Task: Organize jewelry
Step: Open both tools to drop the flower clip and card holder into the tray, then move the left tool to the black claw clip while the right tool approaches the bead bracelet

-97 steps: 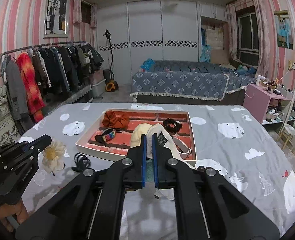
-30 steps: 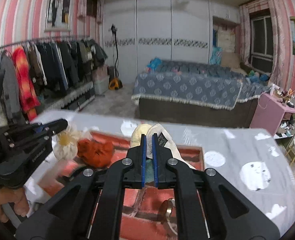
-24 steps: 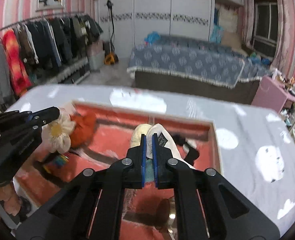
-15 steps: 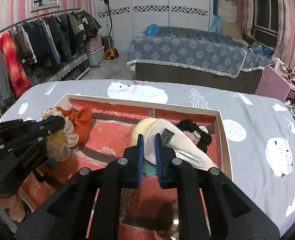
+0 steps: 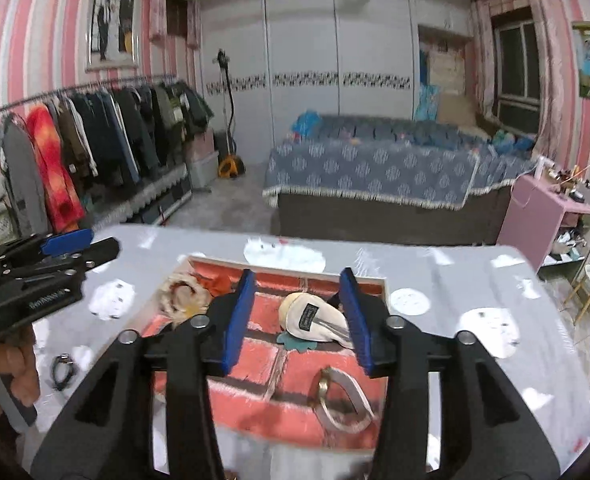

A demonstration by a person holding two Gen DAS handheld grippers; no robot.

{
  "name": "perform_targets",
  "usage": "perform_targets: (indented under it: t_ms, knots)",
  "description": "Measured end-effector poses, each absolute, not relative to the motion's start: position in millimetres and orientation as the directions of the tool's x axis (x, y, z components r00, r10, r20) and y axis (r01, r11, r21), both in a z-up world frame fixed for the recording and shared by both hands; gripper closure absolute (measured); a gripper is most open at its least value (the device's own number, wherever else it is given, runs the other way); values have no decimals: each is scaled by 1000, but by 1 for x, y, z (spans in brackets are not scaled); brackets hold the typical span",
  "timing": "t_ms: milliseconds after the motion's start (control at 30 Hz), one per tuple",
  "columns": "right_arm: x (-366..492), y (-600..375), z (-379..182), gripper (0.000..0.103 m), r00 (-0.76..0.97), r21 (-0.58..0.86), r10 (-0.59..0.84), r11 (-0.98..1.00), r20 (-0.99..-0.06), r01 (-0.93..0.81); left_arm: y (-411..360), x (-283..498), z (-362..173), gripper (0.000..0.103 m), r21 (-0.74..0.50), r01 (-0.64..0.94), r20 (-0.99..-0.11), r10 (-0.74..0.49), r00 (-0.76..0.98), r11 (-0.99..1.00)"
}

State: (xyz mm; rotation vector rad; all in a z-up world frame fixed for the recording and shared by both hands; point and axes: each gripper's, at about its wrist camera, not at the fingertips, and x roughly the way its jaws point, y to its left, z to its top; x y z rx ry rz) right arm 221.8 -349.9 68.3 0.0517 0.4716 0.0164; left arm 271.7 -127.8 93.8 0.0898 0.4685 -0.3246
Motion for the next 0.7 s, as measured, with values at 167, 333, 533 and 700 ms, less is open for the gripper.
perform_targets:
  t_ms: [167, 333, 533, 700]
  knots:
    - [134, -355, 67, 33, 913, 49, 1, 999, -409, 21, -71, 195, 78, 46, 39, 242, -399, -207, 893, 970]
    - [59, -357, 21, 28, 900, 81, -6, 996, -436, 46, -44, 134, 36, 46, 44, 158, -394, -128, 910, 986]
    - [13, -346, -19, 25, 884, 61, -24, 996, -467, 60, -48, 91, -15, 46, 90, 171, -460, -111, 881, 981]
    - [3, -346, -38, 25, 865, 56, -37, 996, -500, 74, -45, 84, -23, 46, 66, 177, -471, -125, 873, 982]
